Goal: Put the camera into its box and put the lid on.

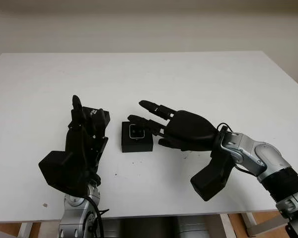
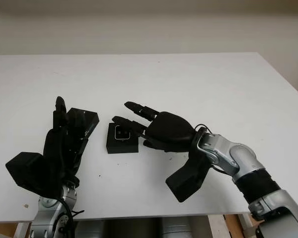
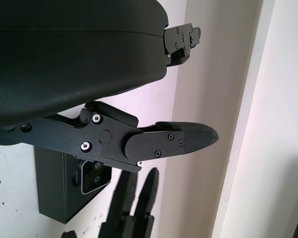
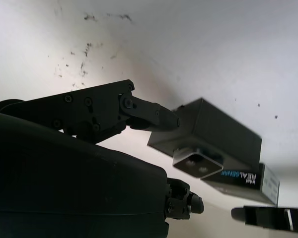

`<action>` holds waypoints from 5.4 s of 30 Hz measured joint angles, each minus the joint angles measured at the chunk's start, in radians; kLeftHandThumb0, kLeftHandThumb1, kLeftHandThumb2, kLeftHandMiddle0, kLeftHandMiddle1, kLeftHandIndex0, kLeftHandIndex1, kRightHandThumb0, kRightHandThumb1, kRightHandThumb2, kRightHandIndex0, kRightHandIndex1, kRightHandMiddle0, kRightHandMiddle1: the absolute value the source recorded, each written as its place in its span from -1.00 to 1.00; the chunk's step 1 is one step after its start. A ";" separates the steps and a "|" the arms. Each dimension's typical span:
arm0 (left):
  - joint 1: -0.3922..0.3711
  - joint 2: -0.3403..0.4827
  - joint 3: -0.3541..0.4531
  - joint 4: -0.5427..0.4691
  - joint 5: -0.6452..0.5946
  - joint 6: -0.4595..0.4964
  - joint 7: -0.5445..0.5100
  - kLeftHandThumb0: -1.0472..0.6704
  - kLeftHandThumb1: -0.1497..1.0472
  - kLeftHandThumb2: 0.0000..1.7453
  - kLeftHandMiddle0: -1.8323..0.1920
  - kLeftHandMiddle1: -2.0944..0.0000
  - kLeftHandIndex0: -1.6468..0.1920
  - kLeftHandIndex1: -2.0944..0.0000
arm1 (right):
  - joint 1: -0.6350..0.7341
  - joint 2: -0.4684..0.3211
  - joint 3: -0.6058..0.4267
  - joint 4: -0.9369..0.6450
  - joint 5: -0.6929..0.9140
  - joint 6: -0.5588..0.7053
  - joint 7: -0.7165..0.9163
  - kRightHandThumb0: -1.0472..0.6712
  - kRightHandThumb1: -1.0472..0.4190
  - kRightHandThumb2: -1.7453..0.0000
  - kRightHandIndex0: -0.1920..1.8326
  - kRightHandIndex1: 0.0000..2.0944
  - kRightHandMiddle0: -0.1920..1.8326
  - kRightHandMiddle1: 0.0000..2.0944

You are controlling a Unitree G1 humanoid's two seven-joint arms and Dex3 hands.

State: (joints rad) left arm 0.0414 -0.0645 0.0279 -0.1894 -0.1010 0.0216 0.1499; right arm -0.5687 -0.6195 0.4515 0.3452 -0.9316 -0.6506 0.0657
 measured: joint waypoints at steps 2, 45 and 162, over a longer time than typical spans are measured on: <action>0.003 0.000 -0.001 0.000 0.000 0.000 0.002 -0.42 1.00 -0.49 0.95 0.95 0.96 0.95 | -0.001 0.000 0.005 0.000 0.000 0.003 0.022 -0.01 -1.00 0.34 -0.98 -0.96 -0.92 -0.94; 0.080 0.004 -0.008 -0.091 -0.005 0.065 0.011 -0.47 1.00 -0.48 0.95 0.95 0.97 0.95 | 0.004 0.127 -0.140 -0.047 0.475 0.217 0.322 -0.43 -1.00 0.82 -0.66 -0.86 -0.63 -0.85; -0.994 0.774 -0.502 1.205 0.842 -0.456 -0.542 -0.36 0.59 -0.93 0.82 0.93 0.83 0.93 | 0.047 0.296 -0.574 -0.082 1.092 0.865 0.325 -0.43 -1.00 0.50 -0.83 -0.94 -0.80 -0.93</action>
State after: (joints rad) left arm -0.9528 0.7094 -0.4741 1.0154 0.7414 -0.4346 -0.3923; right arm -0.5214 -0.3238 -0.1224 0.2628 0.1604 0.2146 0.3909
